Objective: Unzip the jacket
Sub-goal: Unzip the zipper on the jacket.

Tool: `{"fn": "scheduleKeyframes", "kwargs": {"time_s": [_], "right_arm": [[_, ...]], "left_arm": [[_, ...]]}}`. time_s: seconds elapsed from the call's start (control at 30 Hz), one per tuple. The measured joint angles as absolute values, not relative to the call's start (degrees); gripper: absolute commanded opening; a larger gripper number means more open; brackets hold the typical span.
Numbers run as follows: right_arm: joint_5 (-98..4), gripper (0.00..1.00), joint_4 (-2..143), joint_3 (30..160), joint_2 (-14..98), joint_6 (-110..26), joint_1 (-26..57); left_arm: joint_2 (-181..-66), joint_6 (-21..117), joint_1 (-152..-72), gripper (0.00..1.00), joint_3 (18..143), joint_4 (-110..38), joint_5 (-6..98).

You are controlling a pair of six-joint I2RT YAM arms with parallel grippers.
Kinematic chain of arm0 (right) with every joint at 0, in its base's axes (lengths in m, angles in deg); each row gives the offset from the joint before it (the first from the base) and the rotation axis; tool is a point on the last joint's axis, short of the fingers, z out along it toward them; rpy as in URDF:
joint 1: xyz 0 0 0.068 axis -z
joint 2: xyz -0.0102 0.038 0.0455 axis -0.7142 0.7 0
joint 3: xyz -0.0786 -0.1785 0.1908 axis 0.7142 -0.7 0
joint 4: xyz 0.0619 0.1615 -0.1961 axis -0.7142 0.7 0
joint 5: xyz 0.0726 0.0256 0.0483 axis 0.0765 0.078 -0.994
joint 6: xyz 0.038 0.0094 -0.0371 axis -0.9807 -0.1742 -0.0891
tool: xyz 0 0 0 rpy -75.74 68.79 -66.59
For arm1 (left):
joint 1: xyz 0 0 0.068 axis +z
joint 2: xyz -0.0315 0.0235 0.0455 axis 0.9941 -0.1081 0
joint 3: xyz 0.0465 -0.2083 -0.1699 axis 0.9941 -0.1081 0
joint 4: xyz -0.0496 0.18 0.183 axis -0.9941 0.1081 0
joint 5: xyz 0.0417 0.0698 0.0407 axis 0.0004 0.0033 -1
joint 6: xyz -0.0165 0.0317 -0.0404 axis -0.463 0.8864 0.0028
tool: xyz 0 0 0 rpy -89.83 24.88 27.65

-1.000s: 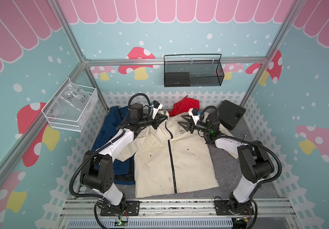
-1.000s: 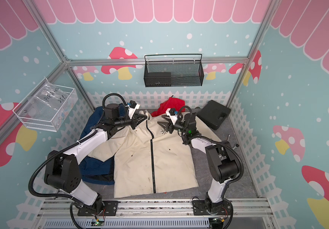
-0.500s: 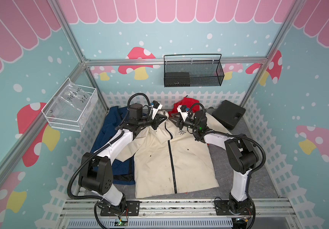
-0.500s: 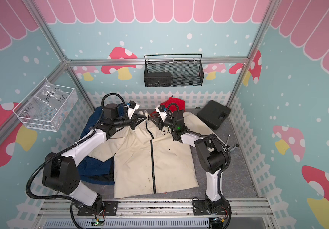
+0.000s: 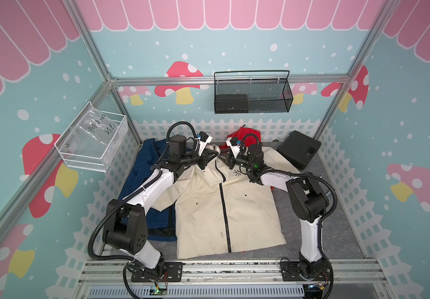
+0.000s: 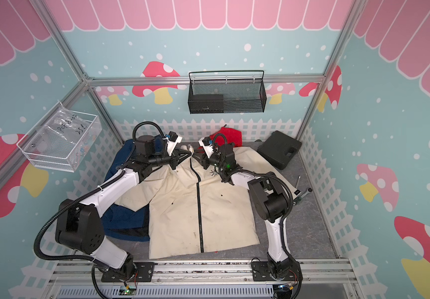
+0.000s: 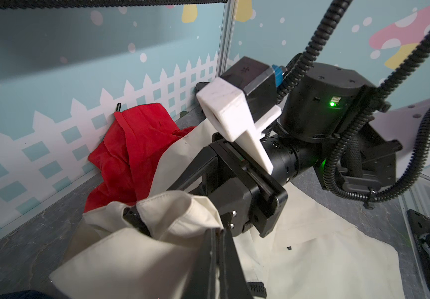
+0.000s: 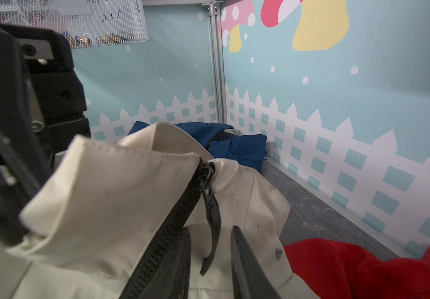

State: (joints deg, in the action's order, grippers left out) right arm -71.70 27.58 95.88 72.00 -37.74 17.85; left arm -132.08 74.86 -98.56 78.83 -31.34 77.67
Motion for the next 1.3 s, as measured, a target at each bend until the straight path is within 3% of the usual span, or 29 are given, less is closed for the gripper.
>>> {"fn": "scheduleKeyframes", "kwargs": {"time_s": [0.17, 0.33, 0.43, 0.5, 0.57, 0.73, 1.3], "right_arm": [[-68.9, 0.0, 27.8, 96.2, 72.2, -37.5, 17.7], [-63.1, 0.0, 28.2, 94.4, 70.8, -35.5, 17.7], [-57.9, 0.0, 30.4, 93.7, 67.8, -33.1, 17.0], [-54.1, 0.0, 32.1, 93.7, 65.1, -31.1, 16.8], [-51.5, 0.0, 33.0, 93.8, 62.6, -29.1, 16.9], [-48.7, 0.0, 34.1, 94.8, 58.7, -24.1, 17.2], [-46.3, 0.0, 38.1, 94.9, 55.9, -16.5, 14.8]], "left_arm": [[-131.9, 74.6, -98.6, 0.0, 78.8, -31.2, 76.3], [-129.3, 73.0, -98.6, 0.02, 77.0, -32.5, 70.5], [-128.0, 71.3, -98.5, 0.21, 76.4, -33.2, 66.3], [-127.9, 69.7, -98.1, 0.47, 76.9, -32.9, 63.6], [-127.9, 68.1, -97.2, 0.61, 77.6, -32.5, 62.2], [-127.9, 67.6, -95.1, 0.75, 80.5, -29.7, 61.8], [-135.4, 74.2, -97.4, 0.77, 100.2, -21.9, 71.0]]}}
